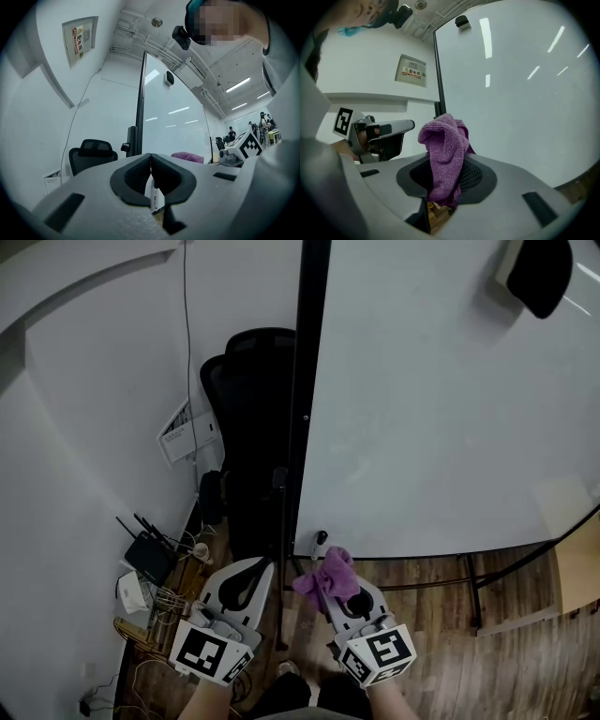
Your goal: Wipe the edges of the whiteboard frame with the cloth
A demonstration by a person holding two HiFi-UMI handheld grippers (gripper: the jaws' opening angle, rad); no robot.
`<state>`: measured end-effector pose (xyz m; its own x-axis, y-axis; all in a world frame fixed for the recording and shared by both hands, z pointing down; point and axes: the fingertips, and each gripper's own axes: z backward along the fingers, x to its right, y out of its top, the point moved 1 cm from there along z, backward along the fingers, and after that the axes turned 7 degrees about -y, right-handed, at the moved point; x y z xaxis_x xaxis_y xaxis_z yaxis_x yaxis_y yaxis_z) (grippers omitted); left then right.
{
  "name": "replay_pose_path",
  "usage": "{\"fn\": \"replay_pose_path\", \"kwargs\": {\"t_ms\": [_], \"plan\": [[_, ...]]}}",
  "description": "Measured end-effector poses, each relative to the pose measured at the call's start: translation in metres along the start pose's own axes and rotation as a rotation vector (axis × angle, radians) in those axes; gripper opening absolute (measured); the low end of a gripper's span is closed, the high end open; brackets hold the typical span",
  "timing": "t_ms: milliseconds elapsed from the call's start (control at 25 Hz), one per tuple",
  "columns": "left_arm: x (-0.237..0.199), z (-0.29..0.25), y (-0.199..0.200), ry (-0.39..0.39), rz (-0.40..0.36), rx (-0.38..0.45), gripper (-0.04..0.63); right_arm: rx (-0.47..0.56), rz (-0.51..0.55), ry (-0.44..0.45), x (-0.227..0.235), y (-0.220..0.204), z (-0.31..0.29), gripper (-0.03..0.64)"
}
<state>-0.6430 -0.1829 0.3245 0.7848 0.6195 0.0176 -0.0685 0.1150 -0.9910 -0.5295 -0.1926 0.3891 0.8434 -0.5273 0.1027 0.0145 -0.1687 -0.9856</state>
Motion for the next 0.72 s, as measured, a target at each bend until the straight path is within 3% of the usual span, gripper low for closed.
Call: {"fn": "replay_pose_path", "kwargs": {"t_ms": [720], "plan": [[0.000,-0.014,-0.057,-0.046,0.070,-0.086,0.015,-0.235,-0.027,-0.034,0.011,-0.110,-0.021,0.109]]}}
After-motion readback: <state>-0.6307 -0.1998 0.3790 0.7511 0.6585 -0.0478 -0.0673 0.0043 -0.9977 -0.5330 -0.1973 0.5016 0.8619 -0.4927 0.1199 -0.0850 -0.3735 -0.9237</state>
